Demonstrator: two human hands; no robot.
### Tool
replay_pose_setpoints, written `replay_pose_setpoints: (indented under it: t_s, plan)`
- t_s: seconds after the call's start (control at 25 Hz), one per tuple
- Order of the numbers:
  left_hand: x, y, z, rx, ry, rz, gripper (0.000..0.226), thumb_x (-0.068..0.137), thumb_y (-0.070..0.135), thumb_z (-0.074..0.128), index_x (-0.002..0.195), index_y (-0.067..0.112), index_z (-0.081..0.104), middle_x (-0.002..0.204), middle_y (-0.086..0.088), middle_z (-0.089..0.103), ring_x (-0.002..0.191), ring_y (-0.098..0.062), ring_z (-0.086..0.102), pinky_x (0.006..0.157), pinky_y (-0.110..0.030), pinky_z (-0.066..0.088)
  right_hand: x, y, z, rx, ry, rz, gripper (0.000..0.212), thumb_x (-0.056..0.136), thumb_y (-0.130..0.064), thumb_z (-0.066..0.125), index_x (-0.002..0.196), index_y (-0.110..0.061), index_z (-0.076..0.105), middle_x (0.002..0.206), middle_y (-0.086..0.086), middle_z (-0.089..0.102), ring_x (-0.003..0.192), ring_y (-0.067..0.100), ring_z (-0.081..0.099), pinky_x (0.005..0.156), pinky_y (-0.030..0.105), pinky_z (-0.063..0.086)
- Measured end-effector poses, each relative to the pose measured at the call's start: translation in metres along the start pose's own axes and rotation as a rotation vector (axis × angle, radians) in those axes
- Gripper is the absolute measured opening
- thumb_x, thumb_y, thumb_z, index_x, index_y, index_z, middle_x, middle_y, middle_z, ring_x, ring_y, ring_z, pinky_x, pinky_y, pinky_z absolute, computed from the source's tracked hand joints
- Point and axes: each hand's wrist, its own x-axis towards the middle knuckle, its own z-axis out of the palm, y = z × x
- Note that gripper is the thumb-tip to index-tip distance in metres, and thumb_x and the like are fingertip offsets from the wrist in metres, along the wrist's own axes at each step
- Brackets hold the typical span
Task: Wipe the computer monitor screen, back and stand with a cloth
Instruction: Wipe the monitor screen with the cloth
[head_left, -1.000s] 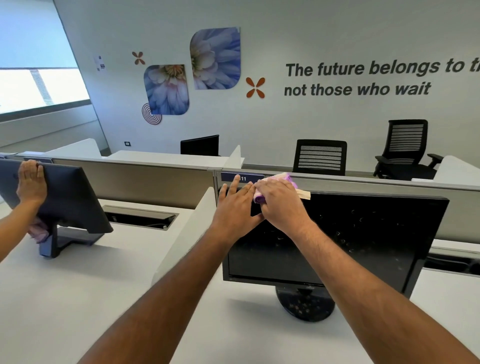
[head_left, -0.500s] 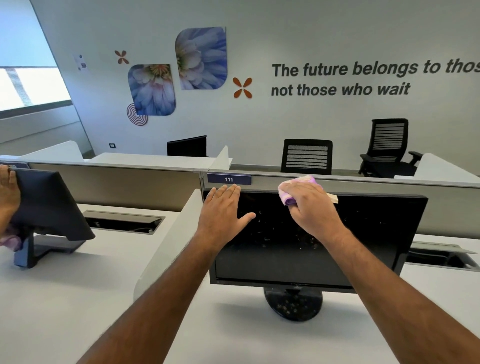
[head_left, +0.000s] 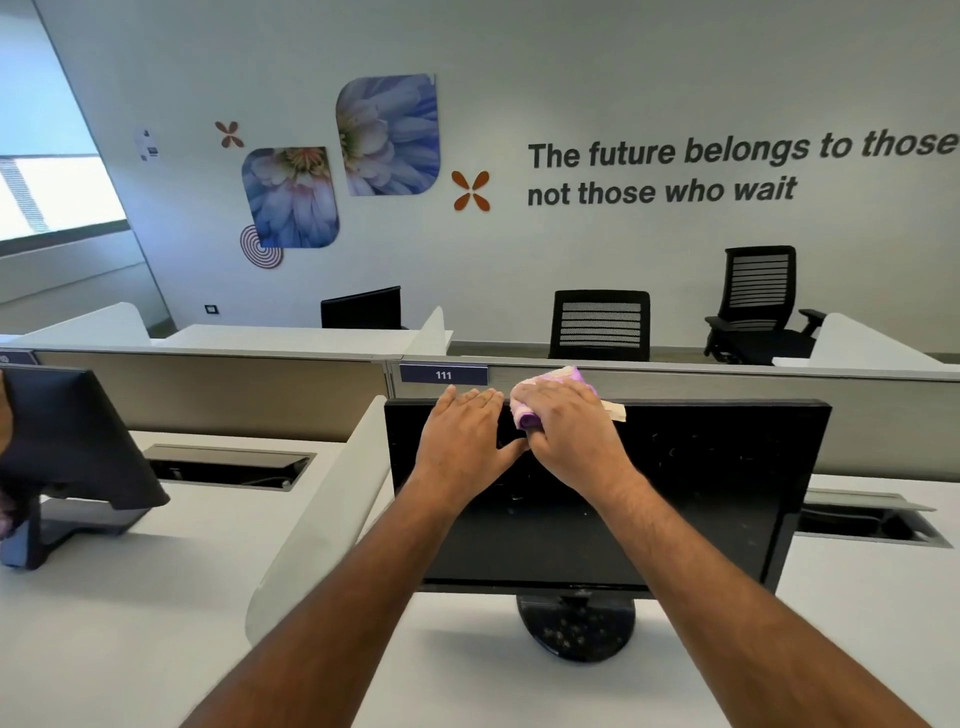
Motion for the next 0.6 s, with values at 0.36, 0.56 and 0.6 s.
replay_pose_setpoints:
  t_s: [0.36,0.56,0.6]
  plan:
    - [-0.001,0.006,-0.001,-0.033,0.038,-0.013,0.084,0.098,0.075,0.04,0.159,0.017,0.041,0.161,-0.002,0.047,0.152,-0.016,0.04,0.128,-0.041,0.028,-0.035,0.069,-0.029,0.062,0.16,0.153,0.022,0.089,-0.016,0.06,0.102,-0.03,0.071,0.108,-0.013,0.073,0.106,0.01,0.058,0.106,0.033,0.043]
    - [0.011,0.036,-0.004,-0.026,0.026,0.029,0.08,0.101,0.07,0.039,0.156,0.012,0.045,0.158,-0.005,0.051,0.149,-0.02,0.043,0.126,-0.037,0.031,-0.028,0.043,-0.026,0.03,0.16,0.184,0.023,0.088,-0.028,0.05,0.096,-0.028,0.071,0.099,-0.012,0.073,0.094,0.004,0.049,0.104,0.04,0.044]
    - [0.014,0.045,-0.004,-0.058,0.025,0.058,0.075,0.103,0.065,0.042,0.156,0.013,0.045,0.159,-0.004,0.05,0.15,-0.019,0.042,0.126,-0.035,0.028,-0.026,0.038,-0.024,0.035,0.142,0.171,0.025,0.089,-0.028,0.052,0.104,-0.027,0.073,0.104,-0.011,0.074,0.1,0.006,0.055,0.107,0.041,0.043]
